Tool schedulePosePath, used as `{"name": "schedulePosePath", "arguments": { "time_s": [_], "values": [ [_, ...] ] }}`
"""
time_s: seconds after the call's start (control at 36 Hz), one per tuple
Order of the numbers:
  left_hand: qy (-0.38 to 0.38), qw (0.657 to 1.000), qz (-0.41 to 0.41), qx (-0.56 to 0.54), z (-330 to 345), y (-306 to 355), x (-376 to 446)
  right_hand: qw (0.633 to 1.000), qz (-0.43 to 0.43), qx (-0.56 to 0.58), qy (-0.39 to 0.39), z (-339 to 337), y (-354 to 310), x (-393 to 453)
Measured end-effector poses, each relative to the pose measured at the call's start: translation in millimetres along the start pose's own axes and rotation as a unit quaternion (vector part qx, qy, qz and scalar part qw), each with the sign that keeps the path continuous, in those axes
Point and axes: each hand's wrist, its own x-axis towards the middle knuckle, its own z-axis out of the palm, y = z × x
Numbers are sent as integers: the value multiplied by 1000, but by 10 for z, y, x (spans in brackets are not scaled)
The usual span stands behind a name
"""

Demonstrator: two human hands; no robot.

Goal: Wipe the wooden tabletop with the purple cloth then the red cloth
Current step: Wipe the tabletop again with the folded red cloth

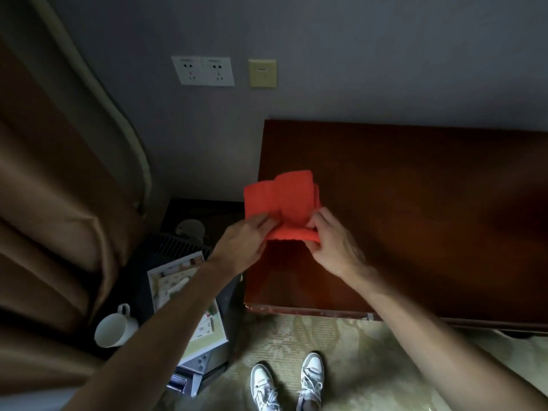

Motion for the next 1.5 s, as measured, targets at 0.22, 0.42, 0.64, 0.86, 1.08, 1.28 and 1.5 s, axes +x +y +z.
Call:
{"name": "schedulePosePath", "arguments": {
  "time_s": [0.22, 0.42, 0.64, 0.86, 1.08, 1.28, 1.5],
  "values": [
    [-52, 997, -1, -55, 1011, 21, -867, 992, -53, -81, -84, 893, 303, -885],
    [25, 994, 39, -97, 829, -119, -938, 988, -46, -145, 39, 893, 59, -590],
    [111, 963, -179, -169, 933, -407, -883, 990, -43, -131, 8, 1570, -169, -195],
    [107, 956, -198, -187, 1094, -572, -829, 976, -142, -159, -45, 1473, 53, -312],
    [157, 930, -237, -233, 1137, -632, -322, 942, -272, -163, -112, 1193, 542, 723],
    [212, 923, -224, -230, 1167, -611, 391, 941, -278, -164, -101, 914, 1013, 2288],
    [165, 962, -169, -136, 1218, -483, 918, 940, -267, -178, -112, 588, 1420, 3673]
  ]
}}
